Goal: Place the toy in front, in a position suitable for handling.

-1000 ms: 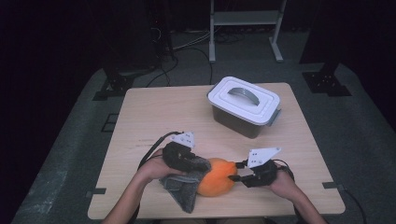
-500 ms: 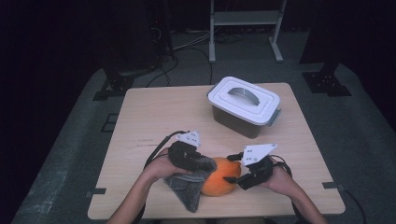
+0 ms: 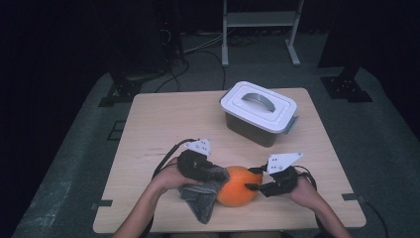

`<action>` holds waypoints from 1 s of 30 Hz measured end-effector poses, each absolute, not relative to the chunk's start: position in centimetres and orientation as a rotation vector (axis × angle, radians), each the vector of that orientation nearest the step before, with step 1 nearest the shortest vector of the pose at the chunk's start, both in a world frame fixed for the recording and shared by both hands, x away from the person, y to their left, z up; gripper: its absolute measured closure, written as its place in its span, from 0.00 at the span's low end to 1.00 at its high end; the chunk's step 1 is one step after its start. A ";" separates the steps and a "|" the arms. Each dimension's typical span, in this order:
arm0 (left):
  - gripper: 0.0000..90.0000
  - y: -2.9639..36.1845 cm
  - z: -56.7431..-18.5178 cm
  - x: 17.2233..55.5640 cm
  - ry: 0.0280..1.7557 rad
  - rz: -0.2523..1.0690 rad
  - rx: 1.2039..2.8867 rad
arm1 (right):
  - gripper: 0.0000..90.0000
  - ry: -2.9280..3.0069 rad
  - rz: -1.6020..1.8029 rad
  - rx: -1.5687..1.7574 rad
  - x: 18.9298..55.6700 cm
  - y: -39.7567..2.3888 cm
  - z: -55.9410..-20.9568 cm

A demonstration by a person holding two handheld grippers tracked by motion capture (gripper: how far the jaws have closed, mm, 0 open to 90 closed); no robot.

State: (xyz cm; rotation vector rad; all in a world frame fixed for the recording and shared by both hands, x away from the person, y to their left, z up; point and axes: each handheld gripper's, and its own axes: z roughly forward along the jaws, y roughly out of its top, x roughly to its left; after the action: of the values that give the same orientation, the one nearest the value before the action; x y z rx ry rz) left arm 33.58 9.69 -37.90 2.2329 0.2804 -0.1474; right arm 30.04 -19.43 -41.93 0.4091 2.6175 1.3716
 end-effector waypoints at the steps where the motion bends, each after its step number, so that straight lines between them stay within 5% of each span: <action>1: 0.79 9.7 -38.0 33.6 0.288 -0.151 2.227 | 0.52 2.617 1.375 0.420 30.1 -19.6 -42.0; 5: 0.79 9.6 -38.1 33.6 0.292 -0.157 2.219 | 0.49 2.624 1.384 0.443 30.3 -20.1 -42.1; 11: 0.79 9.0 -38.3 33.6 0.287 -0.163 2.216 | 0.31 2.642 1.339 0.407 29.8 -18.7 -40.5; 17: 0.79 8.5 -38.1 33.6 0.275 -0.154 2.223 | 0.28 2.657 1.275 0.269 29.3 -16.2 -39.7; 23: 0.79 9.3 -38.3 33.7 0.293 -0.160 2.207 | 0.48 2.663 1.292 0.264 29.7 -16.3 -40.4; 30: 0.79 9.4 -38.7 33.7 0.301 -0.176 2.194 | 0.50 2.659 1.348 0.275 30.0 -18.0 -41.0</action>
State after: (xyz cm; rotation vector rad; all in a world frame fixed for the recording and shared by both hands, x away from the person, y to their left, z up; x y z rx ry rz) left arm 33.74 9.43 -38.72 2.1941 0.3012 -0.1756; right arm 29.99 -17.99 -40.95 0.2754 2.6585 1.3480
